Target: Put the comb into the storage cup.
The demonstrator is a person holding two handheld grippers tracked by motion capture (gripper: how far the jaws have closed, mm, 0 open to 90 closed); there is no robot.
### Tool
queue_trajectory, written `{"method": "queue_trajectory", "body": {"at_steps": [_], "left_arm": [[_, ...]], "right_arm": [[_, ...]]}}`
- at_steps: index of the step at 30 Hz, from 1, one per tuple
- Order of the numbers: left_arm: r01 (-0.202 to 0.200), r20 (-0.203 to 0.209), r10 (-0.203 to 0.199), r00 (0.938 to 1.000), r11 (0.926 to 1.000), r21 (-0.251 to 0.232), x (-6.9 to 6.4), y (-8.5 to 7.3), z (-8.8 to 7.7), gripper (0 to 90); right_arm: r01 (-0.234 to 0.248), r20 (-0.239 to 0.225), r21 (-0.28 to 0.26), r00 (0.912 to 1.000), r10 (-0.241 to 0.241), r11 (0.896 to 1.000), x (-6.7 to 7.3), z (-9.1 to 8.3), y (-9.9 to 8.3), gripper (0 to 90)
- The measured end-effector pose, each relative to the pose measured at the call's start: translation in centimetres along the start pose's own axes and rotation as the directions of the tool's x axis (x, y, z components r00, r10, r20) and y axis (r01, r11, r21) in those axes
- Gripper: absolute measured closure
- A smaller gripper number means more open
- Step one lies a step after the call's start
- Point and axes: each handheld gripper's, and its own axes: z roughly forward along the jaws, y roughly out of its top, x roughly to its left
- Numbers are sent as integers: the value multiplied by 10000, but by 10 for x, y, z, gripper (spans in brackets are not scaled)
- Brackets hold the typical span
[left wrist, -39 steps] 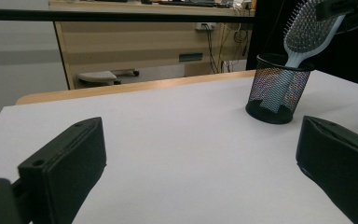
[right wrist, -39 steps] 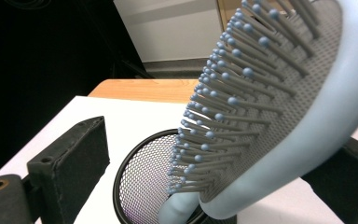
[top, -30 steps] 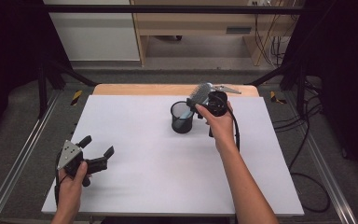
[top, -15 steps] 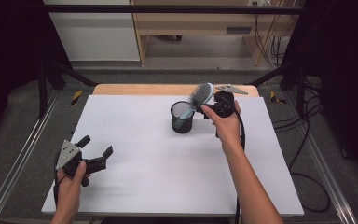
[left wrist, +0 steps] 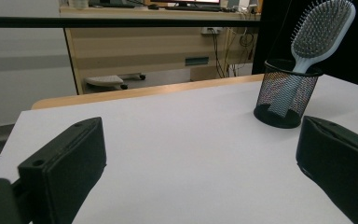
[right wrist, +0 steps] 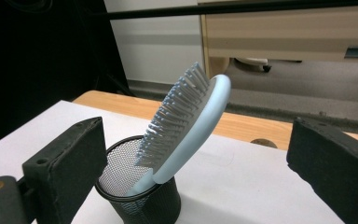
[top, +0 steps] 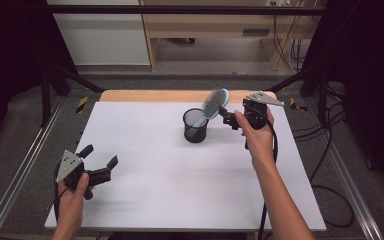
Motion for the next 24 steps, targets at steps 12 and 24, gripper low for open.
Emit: {"method": "queue_trajectory", "body": {"at_steps": [12,24], "left_arm": [[94,-51,-94,9999,9999,-117,7,2,-16,16],[279,-87,-280,9996,9995,-166,12,-2,-29,15]], "right_arm": [[423,-245,-840,9987,-445,9956,-14,-29,2,58],[931,269,-1402,9956,-902,9857,-26,-55,-9,52]]}}
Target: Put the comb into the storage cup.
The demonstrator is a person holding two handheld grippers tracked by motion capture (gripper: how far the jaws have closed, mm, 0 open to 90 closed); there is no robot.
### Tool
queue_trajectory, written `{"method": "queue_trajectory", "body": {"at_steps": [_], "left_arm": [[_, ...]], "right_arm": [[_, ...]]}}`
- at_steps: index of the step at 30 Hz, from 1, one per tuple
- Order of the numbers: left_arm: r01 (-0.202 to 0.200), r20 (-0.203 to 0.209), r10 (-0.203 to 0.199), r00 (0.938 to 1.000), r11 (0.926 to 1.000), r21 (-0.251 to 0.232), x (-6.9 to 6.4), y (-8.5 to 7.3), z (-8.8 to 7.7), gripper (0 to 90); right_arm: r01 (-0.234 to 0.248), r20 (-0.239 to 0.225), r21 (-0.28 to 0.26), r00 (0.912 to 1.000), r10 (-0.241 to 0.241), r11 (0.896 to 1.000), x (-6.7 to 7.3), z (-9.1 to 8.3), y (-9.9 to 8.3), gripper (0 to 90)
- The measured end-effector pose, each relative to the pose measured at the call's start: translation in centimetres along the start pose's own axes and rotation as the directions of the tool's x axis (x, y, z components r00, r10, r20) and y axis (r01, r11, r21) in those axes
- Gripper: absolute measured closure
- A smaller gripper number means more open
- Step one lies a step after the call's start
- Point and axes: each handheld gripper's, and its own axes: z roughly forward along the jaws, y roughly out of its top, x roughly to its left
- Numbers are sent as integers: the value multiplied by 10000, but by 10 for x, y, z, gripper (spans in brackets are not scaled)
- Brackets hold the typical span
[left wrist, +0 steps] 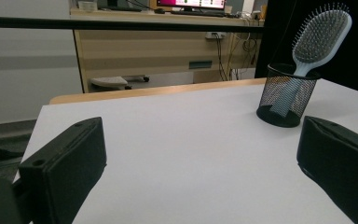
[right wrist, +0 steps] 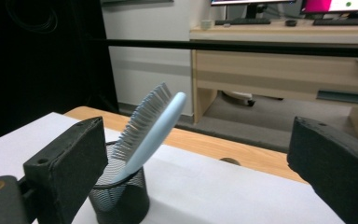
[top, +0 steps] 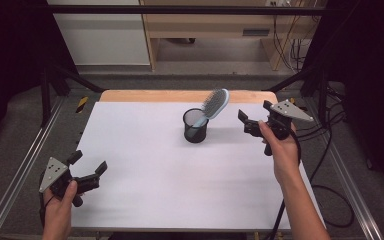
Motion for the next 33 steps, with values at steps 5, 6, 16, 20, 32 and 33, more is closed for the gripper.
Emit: {"method": "queue_trajectory", "body": {"at_steps": [5,6,16,20,32,33], "left_arm": [[84,58,-84,9999,9999,-56,2,-1,0,16],[86,72,-85,9999,9999,-63,2,-1,0,16],[58,92,-57,9999,10000,-35,3,-2,0,16],[-3,134,3,9999,10000,-33,3,-2,1,16],[-106,237,108,9997,9999,-89,3,-3,0,15],[-103,225,105,9997,9999,-86,3,-3,0,15]], "right_arm": [[127,204,-180,9997,-123,9998,-5,-11,-6,66],[135,198,-195,9997,-131,9997,-6,-13,-7,67],[83,358,-316,9993,-72,9995,-20,-39,-20,62],[82,446,-159,9990,-74,9998,-25,-47,-28,54],[-289,741,-153,9968,299,9995,-35,-68,-50,23],[-325,758,-171,9966,337,9993,-36,-69,-51,27]]}}
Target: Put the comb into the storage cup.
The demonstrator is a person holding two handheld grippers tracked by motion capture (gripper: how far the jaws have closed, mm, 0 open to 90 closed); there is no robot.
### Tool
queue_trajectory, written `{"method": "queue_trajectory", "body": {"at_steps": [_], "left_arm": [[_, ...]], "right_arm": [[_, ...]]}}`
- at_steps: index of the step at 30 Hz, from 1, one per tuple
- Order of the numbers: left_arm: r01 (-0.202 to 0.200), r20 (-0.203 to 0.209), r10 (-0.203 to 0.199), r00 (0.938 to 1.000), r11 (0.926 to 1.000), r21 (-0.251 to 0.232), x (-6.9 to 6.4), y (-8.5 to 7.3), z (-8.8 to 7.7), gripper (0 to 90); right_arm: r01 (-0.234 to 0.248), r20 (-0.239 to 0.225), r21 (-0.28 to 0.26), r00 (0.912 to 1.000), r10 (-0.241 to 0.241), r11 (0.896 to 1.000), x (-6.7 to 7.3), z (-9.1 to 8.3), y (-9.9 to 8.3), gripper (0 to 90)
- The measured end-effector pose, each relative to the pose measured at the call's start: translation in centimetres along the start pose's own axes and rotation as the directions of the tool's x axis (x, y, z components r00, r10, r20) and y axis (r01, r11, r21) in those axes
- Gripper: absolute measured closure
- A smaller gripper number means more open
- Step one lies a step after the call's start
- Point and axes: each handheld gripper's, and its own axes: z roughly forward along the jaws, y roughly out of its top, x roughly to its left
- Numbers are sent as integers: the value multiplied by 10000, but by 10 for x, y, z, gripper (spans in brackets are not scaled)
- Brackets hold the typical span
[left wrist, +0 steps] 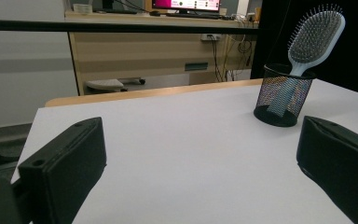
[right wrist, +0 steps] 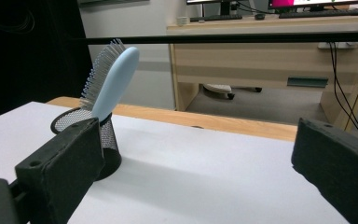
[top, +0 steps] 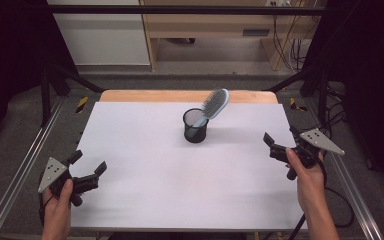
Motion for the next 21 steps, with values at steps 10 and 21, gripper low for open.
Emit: {"method": "queue_trajectory", "body": {"at_steps": [10,21], "left_arm": [[-153,-22,153,9999,9999,-79,-1,0,-1,15],[-121,17,121,9999,9998,-131,-3,0,-2,15]], "right_arm": [[217,36,33,9998,-217,9998,-3,-12,-19,42],[505,-81,121,9987,-504,9987,-3,-18,-37,43]]}}
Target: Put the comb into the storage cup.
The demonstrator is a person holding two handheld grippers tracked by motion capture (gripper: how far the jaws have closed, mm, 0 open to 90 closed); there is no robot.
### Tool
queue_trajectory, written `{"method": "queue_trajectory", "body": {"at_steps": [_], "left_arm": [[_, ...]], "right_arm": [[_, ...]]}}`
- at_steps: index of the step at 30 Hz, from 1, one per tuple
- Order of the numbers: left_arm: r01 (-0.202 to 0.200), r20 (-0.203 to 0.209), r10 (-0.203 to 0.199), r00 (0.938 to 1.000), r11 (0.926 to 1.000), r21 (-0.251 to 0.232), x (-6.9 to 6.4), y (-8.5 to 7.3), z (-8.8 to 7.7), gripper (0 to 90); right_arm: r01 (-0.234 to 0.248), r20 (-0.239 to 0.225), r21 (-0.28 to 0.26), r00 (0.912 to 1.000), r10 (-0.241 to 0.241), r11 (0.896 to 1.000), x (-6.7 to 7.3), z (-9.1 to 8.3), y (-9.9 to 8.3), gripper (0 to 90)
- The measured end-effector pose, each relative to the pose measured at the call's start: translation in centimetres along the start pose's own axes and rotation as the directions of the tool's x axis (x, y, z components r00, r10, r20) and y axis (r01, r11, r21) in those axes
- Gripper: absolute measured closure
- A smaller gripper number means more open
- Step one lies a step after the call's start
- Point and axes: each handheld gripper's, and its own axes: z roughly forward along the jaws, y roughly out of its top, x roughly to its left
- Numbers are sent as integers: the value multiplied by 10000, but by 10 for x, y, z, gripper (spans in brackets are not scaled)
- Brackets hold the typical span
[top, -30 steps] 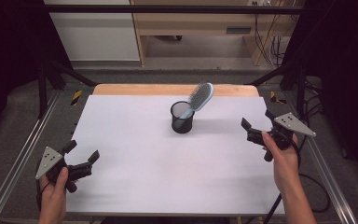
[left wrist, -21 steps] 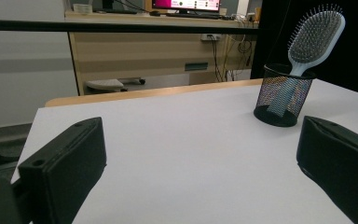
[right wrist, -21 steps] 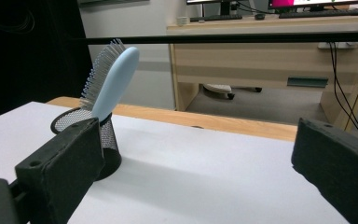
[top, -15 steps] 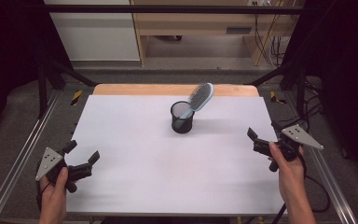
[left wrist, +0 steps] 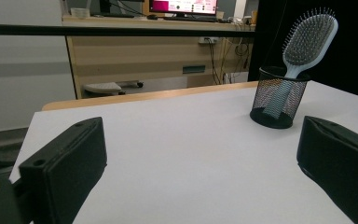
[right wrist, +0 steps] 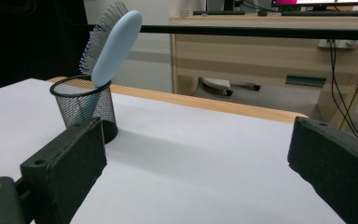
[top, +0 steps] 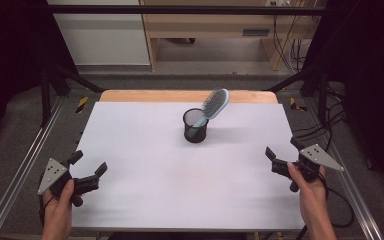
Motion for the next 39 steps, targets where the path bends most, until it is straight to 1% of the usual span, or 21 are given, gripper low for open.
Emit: {"method": "queue_trajectory", "body": {"at_steps": [3,5,10,12,19,24,28,33,38,39], "left_arm": [[-20,16,20,10000,10000,47,-1,0,0,15],[-3,120,2,9999,9999,101,-3,-1,-1,16],[-15,178,13,9998,9999,126,-4,-1,-2,14],[-36,215,33,9998,9999,149,-5,-2,-3,15],[-65,261,62,9996,9999,122,-4,-2,-2,15],[-73,309,70,9995,9999,118,-4,-2,-2,15],[-112,369,107,9993,9999,122,-4,-2,-1,15],[-167,478,159,9987,9997,162,-6,-2,0,15],[-119,544,112,9985,9999,125,-7,-2,1,15],[-116,555,109,9984,9999,127,-7,-2,1,15]], "right_arm": [[19,-107,38,9999,-19,10000,2,-1,-4,40],[88,-182,55,9998,-87,9999,3,-1,-7,40],[37,-388,97,9992,-33,9999,6,0,-13,41],[66,-487,110,9988,-61,9999,8,0,-16,43],[-52,-764,305,9971,75,9995,14,5,-26,43],[15,-941,358,9956,19,9994,17,8,-31,43],[50,-1116,459,9937,2,9989,22,11,-34,42],[245,-1365,541,9905,-169,9982,29,15,-36,42],[382,-1504,544,9882,-297,9978,33,16,-36,41],[311,-1521,560,9881,-222,9979,35,16,-36,41]]}}
